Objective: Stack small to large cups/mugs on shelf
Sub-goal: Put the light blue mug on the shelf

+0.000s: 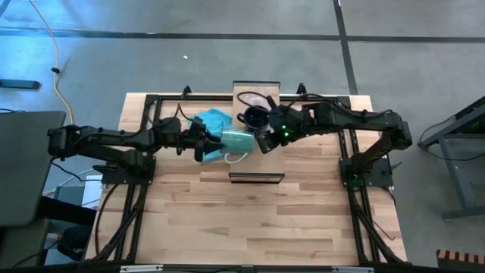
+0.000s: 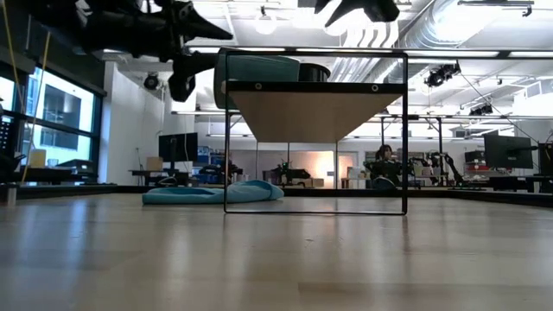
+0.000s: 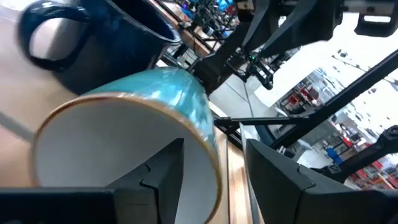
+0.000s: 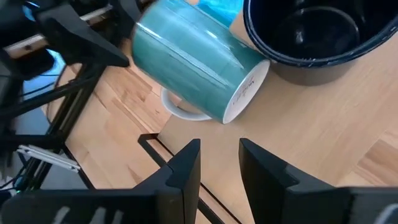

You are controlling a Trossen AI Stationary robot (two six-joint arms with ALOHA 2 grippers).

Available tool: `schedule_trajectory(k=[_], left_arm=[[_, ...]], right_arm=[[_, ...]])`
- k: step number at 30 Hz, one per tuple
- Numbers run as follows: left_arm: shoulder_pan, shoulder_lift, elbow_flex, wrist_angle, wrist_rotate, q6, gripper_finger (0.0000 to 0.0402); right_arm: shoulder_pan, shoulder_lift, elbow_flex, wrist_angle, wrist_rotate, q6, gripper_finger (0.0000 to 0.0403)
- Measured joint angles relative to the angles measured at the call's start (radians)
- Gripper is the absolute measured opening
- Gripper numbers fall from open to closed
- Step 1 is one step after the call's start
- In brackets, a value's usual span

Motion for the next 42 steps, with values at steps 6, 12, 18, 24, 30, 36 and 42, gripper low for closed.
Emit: schedule_trajectory(k=[6, 12, 18, 24, 30, 36, 42], left_arm=[[0.000, 0.056, 0.047, -0.023, 0.017, 0.022, 0.0161], [0.000, 0.066, 0.087, -0.064, 0.011, 0.047, 0.0134], [-0.004, 0.066, 0.141, -0.134, 0.016, 0.111, 0.0028], [-0.039, 0.067, 0.199, -0.231, 0.010, 0.215, 0.0022], [-0.055, 0.066, 0.240, -0.318, 0.024, 0.242, 0.0013], [-0.060, 0.066, 0.275, -0.374, 0.038, 0.245, 0.0008], [-0.095, 0.066, 0.340, -0.452, 0.039, 0.285, 0.0008]], right_arm=[[0.004, -0.070, 0.000, -0.003, 0.051, -0.006, 0.0101], [0.023, -0.145, 0.000, -0.013, 0.125, -0.007, 0.0101], [0.029, -0.202, 0.000, -0.054, 0.176, -0.007, 0.0101], [0.029, -0.223, 0.000, -0.079, 0.180, -0.010, 0.0101], [0.029, -0.222, 0.000, -0.098, 0.184, -0.014, 0.0101], [0.029, -0.222, 0.000, -0.098, 0.184, -0.031, 0.0101], [0.029, -0.222, 0.000, -0.118, 0.184, -0.032, 0.0101]])
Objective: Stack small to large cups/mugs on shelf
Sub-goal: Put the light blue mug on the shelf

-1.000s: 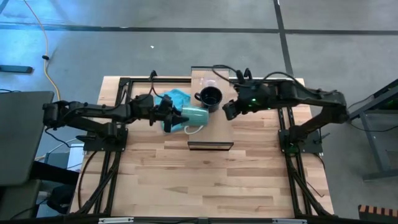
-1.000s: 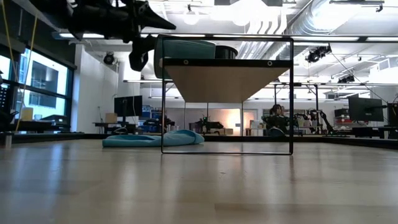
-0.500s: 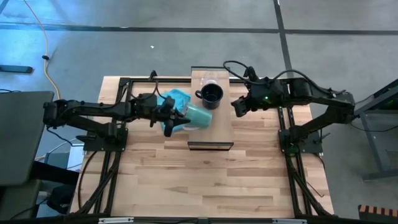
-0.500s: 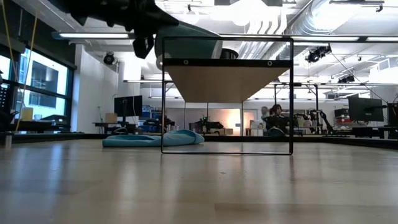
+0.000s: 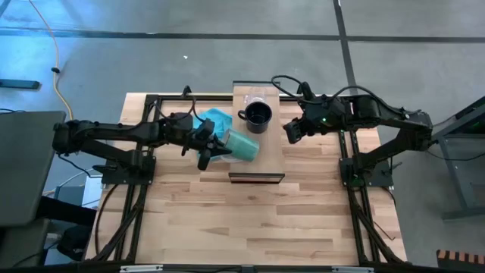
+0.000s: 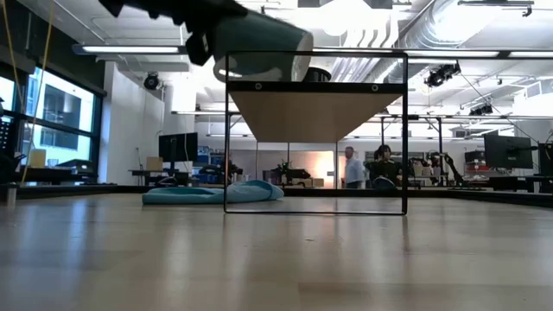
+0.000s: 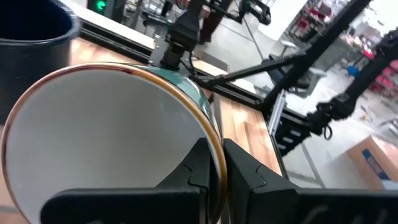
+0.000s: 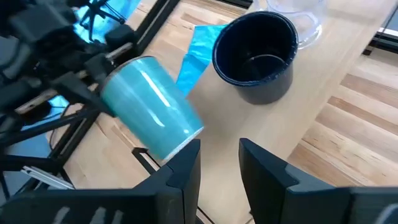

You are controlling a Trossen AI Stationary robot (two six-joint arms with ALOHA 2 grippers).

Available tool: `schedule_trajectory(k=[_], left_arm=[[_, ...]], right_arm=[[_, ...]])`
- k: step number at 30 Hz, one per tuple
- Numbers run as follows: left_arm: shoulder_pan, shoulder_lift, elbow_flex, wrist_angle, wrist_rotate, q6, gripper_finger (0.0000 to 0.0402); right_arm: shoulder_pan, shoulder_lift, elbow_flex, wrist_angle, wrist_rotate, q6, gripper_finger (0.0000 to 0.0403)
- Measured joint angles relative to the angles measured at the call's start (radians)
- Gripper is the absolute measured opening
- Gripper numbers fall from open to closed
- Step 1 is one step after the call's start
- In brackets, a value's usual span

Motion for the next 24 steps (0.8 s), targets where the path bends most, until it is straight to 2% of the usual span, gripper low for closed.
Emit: schedule_trajectory(k=[11, 17, 24], left_arm=[[-0.051, 0.000, 0.156, -0.263, -0.078, 0.068, 0.0008], [-0.050, 0.005, 0.230, -0.336, -0.108, 0.105, 0.0008], [-0.072, 0.124, 0.389, -0.491, -0.111, 0.180, 0.0008]], right_arm=[[0.000, 0.000, 0.000, -0.064, 0.013, -0.012, 0.0101], [0.000, 0.000, 0.000, -0.097, 0.022, -0.026, 0.0101], [0.000, 0.000, 0.000, -0.177, 0.065, -0.026, 0.0101]])
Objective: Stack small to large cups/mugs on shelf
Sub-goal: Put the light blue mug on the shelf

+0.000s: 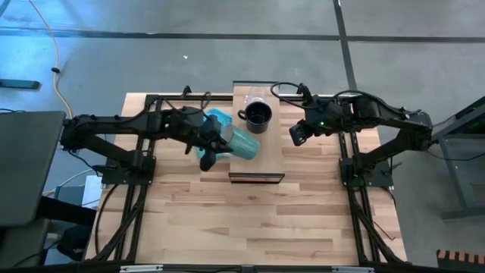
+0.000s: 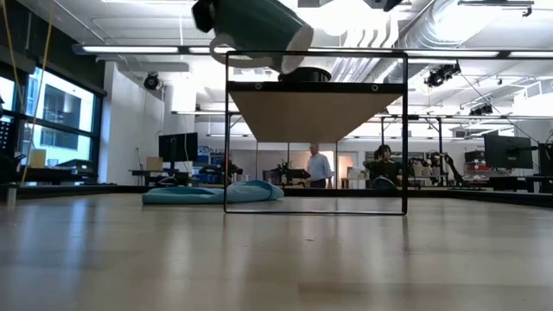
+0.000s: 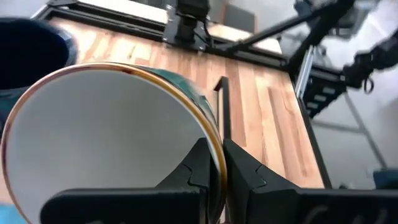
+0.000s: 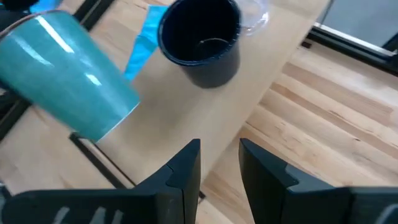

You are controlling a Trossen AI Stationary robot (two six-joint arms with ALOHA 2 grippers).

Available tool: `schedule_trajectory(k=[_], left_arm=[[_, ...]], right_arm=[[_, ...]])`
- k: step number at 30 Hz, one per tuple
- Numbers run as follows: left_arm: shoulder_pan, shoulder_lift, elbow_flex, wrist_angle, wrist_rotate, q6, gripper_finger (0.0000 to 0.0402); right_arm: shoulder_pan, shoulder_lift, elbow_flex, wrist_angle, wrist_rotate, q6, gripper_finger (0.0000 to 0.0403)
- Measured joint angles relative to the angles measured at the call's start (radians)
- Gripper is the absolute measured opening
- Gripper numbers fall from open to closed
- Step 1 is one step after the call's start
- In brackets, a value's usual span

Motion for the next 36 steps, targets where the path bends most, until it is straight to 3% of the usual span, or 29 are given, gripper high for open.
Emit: schedule_trajectory(k=[7, 15, 23, 36], left_arm=[[-0.038, 0.158, 0.234, -0.188, -0.027, 0.087, 0.0008], [-0.051, 0.319, 0.480, -0.424, -0.087, 0.141, 0.0008], [-0.053, 0.408, 0.603, -0.545, -0.084, 0.144, 0.0008], [-0.076, 0.562, 0.810, -0.753, -0.122, 0.125, 0.0008]], right_arm=[[0.002, -0.004, 0.000, -0.057, 0.022, 0.004, 0.0101], [0.048, -0.043, 0.000, -0.179, 0.161, 0.080, 0.0101], [0.121, -0.082, 0.000, -0.248, 0.249, 0.167, 0.0101], [0.170, -0.118, 0.000, -0.248, 0.308, 0.161, 0.0101]])
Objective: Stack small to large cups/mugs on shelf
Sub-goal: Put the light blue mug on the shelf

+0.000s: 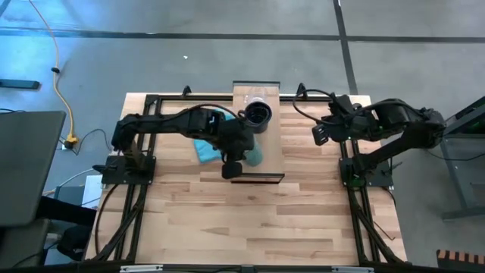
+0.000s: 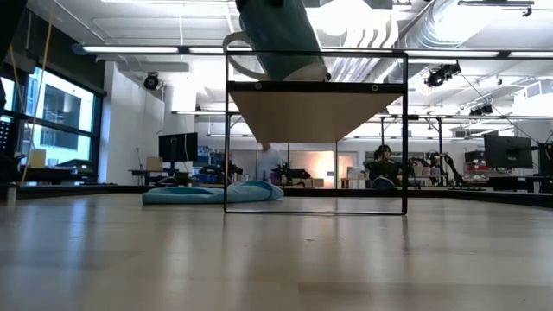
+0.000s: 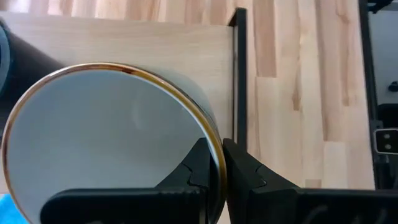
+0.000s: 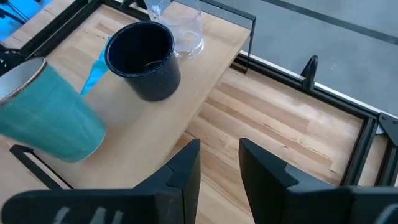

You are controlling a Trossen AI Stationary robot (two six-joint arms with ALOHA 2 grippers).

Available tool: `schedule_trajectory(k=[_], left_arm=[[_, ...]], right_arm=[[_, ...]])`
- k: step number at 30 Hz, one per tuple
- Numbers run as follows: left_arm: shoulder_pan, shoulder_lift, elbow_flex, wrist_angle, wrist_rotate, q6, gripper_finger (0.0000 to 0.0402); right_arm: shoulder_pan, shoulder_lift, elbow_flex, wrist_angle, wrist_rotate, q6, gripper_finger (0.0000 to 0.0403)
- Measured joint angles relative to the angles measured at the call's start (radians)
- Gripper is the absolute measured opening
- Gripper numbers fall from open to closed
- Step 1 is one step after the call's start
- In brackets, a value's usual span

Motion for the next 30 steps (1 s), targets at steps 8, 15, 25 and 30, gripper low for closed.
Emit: schedule_trajectory(k=[8, 15, 25, 30], left_arm=[[0.000, 0.066, 0.119, -0.070, -0.012, 0.016, 0.0008], [0.000, 0.068, 0.133, -0.084, -0.023, 0.018, 0.0008], [0.001, 0.084, 0.132, -0.092, -0.020, 0.020, 0.0008], [0.001, 0.096, 0.133, -0.078, -0.019, 0.032, 0.0008]], right_arm=[[0.001, -0.013, -0.049, 0.000, -0.001, 0.010, 0.0101], [0.001, -0.080, -0.199, 0.023, -0.043, 0.101, 0.0101], [0.007, -0.176, -0.359, 0.190, -0.048, 0.121, 0.0101], [0.007, -0.188, -0.373, 0.206, -0.048, 0.121, 0.0101]])
